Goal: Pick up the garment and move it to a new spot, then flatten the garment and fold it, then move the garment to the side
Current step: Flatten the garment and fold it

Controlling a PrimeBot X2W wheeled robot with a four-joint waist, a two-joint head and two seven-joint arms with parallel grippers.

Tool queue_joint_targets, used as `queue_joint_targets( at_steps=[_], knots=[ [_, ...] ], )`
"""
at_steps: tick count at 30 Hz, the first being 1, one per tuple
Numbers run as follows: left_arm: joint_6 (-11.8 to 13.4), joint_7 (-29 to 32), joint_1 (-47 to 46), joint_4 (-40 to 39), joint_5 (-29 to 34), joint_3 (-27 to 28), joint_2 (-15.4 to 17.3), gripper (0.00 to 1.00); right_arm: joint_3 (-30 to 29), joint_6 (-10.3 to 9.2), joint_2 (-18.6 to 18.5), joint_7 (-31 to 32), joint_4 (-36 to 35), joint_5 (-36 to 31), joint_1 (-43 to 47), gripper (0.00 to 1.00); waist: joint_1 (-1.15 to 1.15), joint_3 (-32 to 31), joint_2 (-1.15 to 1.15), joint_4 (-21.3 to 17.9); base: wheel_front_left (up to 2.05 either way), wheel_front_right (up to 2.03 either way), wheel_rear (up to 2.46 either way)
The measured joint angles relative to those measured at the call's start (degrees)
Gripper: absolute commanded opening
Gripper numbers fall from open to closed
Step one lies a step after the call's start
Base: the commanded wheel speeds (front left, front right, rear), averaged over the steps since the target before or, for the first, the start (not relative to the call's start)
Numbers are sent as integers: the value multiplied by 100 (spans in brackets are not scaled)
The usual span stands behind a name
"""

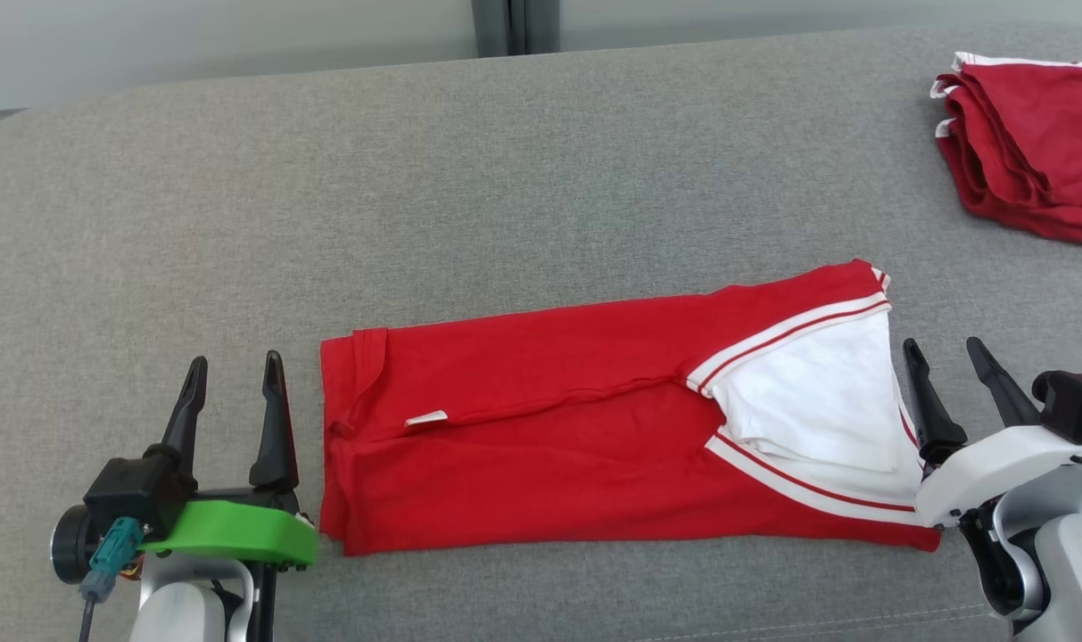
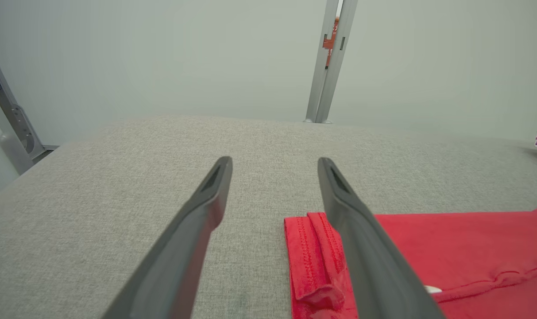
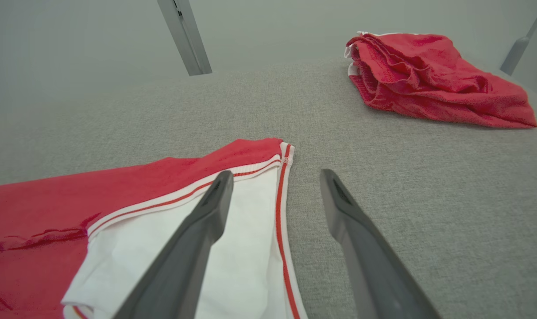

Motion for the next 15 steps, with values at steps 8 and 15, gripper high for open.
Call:
queue_joint_targets(
  at_steps=[8, 15],
  knots=[
    [3, 0, 141, -138, 104, 111, -37, 100, 177, 0, -69, 359, 854, -14, -426, 100, 0, 53, 0, 248, 0, 0, 0],
    [65, 0, 157, -170, 51, 9, -44, 100, 282, 0, -138, 504, 1547, -12, -562, 100, 0, 120, 0, 434, 0, 0, 0]
  ],
)
